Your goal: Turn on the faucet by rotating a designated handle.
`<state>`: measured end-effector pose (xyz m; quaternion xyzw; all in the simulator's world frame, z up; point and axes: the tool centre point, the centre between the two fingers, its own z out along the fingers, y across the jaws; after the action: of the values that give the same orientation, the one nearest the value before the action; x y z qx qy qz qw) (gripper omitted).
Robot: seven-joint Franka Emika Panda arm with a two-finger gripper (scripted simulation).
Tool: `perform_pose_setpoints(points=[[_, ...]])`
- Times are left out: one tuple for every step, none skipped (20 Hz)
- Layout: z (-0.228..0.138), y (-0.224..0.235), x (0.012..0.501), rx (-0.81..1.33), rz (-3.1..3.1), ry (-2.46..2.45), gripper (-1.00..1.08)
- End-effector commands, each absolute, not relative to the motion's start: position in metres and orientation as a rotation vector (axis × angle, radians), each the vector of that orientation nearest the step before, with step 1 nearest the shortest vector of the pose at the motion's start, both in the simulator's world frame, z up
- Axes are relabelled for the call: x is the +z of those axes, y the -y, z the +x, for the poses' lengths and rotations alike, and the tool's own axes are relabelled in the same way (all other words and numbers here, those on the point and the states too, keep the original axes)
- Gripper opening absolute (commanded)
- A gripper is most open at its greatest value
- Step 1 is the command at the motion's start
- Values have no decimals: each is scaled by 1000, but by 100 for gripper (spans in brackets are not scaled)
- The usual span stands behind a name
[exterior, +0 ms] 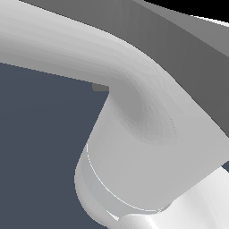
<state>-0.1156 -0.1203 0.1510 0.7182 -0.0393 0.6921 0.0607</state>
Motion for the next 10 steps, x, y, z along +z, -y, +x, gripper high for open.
perform_pose_setpoints(points=[[-109, 128, 168, 2127, 2141, 116, -100], [-110, 130, 171, 2128, 2140, 116, -100], [-110, 133, 173, 2128, 2139, 116, -100], [-110, 135, 176, 2128, 2138, 116, -100], [-110, 138, 178, 2129, 2137, 116, -100], [-110, 140, 181, 2129, 2136, 116, -100], [-110, 140, 181, 2129, 2136, 116, -100], [-115, 124, 160, 2132, 2202, 187, -100], [-115, 125, 164, 2132, 2201, 185, -100], [-115, 126, 168, 2132, 2199, 183, -100]])
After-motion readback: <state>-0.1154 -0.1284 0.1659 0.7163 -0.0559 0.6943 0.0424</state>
